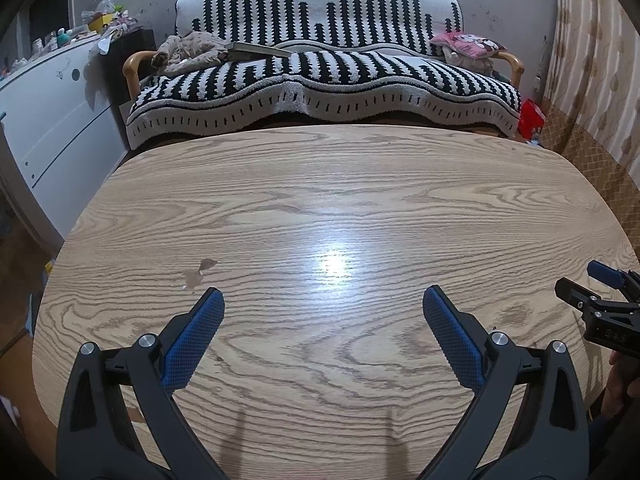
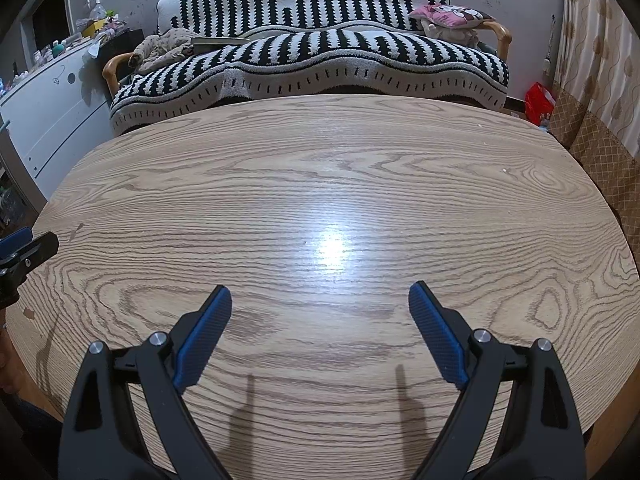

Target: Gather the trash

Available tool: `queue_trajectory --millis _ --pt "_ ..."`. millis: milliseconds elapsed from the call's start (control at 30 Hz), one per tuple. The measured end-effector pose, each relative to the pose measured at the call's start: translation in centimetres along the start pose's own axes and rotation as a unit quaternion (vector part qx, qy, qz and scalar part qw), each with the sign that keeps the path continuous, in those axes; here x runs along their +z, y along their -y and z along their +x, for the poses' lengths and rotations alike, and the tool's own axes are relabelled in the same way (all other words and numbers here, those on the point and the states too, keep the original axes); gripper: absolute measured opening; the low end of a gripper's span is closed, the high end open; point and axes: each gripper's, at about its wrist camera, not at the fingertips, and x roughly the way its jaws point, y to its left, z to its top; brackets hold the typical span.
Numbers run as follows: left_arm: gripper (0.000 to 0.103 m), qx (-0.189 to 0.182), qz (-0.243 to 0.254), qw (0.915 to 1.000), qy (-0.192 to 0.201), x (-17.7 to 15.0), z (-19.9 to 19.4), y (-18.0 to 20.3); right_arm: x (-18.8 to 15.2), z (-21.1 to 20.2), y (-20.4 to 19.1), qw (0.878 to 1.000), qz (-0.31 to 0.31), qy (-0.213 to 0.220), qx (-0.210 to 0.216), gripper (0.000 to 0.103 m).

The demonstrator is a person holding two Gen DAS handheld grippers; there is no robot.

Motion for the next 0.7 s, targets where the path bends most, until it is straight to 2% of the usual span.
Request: queue_trajectory --millis 700 --pt "0.096 0.002 0.006 1.0 0.004 0.5 0.0 0.1 -0.2 0.2 1.3 1.0 0.007 -0.001 -0.003 0.087"
